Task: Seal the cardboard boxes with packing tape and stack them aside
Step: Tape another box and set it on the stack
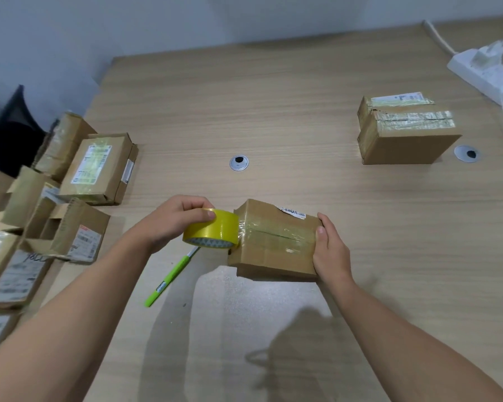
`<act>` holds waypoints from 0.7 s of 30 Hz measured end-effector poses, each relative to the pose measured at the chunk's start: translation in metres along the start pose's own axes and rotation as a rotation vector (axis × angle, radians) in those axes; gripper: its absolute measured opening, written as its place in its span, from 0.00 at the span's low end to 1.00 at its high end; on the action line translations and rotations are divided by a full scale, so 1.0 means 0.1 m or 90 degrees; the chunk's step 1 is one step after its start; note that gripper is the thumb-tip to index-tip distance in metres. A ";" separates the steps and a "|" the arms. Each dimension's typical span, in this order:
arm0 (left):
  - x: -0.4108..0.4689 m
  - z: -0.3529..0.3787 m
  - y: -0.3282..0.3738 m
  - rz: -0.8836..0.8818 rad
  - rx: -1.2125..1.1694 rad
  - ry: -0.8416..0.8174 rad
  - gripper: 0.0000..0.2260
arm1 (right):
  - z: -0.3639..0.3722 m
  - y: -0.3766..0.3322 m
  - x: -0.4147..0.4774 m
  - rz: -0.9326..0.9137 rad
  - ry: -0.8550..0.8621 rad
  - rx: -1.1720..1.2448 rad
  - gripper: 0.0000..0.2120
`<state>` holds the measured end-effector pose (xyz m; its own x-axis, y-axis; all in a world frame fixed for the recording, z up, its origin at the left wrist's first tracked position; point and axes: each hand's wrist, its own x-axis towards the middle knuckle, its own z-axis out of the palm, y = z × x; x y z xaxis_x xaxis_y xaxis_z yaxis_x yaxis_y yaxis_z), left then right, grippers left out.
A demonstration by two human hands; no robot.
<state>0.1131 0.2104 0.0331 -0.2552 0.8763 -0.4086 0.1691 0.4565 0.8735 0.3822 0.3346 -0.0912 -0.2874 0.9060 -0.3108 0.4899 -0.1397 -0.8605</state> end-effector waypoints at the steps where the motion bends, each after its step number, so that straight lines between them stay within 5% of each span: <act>1: 0.00 -0.02 0.06 0.009 0.006 -0.006 0.11 | 0.03 0.00 0.00 -0.006 0.007 -0.003 0.19; 5: 0.02 0.03 0.28 0.029 0.043 -0.024 0.13 | 0.06 -0.01 0.02 -0.023 0.029 -0.090 0.20; 8: 0.04 0.13 0.43 0.051 0.059 -0.024 0.13 | 0.01 -0.08 0.05 -0.075 0.052 -0.319 0.21; 11: 0.07 0.27 0.53 0.060 0.064 -0.026 0.13 | -0.01 -0.36 0.03 -0.170 0.022 -0.237 0.21; 14: 0.09 0.46 0.59 0.061 0.062 -0.039 0.11 | 0.02 -0.67 -0.06 -0.209 -0.044 -0.111 0.32; 17: 0.10 0.55 0.60 0.061 0.072 -0.023 0.10 | 0.04 -0.74 -0.04 -0.180 -0.103 -0.194 0.37; 21: 0.08 0.42 0.46 0.028 0.180 -0.008 0.11 | 0.14 -0.70 -0.02 -0.145 -0.138 -0.325 0.30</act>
<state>0.1588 0.2450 0.0589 -0.2302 0.8972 -0.3768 0.4388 0.4413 0.7828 0.3372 0.3369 -0.0364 -0.5673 0.7806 -0.2624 0.7139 0.3073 -0.6292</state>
